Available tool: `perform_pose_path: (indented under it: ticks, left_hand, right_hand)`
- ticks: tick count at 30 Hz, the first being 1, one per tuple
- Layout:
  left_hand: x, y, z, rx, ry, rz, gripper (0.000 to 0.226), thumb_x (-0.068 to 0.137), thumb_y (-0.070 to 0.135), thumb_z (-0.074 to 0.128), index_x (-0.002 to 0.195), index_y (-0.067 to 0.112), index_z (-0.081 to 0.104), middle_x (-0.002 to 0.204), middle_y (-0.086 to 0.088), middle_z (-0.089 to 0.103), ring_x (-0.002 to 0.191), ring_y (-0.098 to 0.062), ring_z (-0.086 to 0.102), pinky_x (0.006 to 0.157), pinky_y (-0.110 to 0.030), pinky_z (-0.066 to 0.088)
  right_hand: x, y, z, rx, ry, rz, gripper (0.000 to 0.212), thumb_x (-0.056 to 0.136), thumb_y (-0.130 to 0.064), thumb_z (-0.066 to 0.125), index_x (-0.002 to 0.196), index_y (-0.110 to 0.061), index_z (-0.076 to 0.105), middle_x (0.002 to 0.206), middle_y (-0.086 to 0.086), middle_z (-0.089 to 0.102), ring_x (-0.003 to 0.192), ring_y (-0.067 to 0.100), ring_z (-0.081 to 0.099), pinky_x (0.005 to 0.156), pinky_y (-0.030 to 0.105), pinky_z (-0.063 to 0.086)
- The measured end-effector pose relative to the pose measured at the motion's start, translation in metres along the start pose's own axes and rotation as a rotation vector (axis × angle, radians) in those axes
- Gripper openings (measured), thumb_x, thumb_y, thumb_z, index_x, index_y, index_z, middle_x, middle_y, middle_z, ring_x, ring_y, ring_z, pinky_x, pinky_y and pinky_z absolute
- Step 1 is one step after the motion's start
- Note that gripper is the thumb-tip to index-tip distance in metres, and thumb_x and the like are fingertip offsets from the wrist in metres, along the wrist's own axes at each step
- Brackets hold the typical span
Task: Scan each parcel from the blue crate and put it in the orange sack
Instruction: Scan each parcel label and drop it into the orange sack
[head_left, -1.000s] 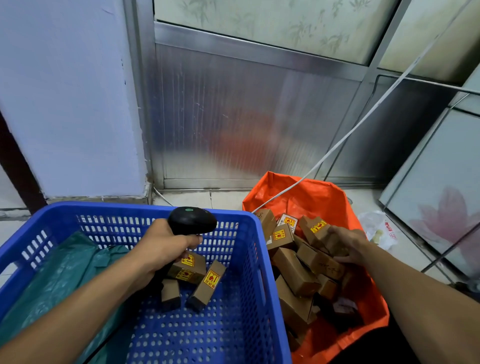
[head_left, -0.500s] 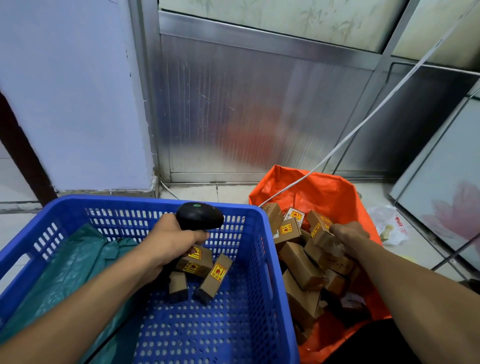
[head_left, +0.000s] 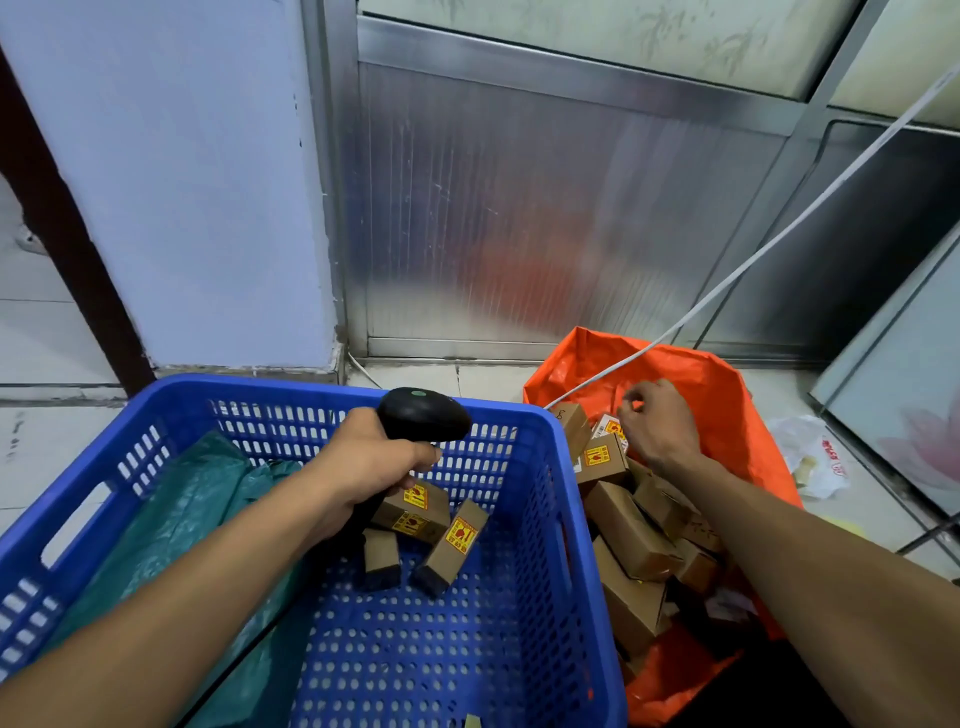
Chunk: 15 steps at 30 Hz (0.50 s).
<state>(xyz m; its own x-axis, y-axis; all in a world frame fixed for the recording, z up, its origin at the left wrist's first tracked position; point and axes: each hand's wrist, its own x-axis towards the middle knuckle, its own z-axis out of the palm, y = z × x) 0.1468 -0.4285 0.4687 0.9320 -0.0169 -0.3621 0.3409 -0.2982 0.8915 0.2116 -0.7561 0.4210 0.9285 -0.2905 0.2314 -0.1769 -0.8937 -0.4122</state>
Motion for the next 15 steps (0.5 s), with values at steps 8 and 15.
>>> perform_pose_path:
  ticks: [8, 15]
  left_hand:
    - [0.003, 0.004, -0.018, -0.035, 0.025, -0.055, 0.01, 0.084, -0.002, 0.072, 0.094, 0.001, 0.071, 0.064, -0.008, 0.067, 0.056, -0.017, 0.056, 0.061, -0.031, 0.048]
    - [0.006, 0.007, -0.024, -0.045, 0.034, -0.057, 0.005, 0.082, -0.002, 0.069, 0.086, 0.002, 0.07, 0.071, -0.012, 0.063, 0.059, -0.02, 0.053, 0.055, -0.027, 0.042]
  right_hand:
    - [-0.038, -0.083, 0.052, -0.149, -0.245, -0.513, 0.021, 0.102, -0.031, 0.047, 0.097, -0.015, 0.059, 0.094, -0.004, 0.05, 0.079, 0.013, 0.052, 0.072, 0.029, 0.041]
    - [-0.09, -0.128, 0.148, -0.242, -0.661, -0.497, 0.037, 0.101, -0.036, 0.045, 0.131, -0.015, 0.05, 0.13, 0.01, 0.042, 0.119, 0.027, 0.046, 0.099, 0.048, 0.048]
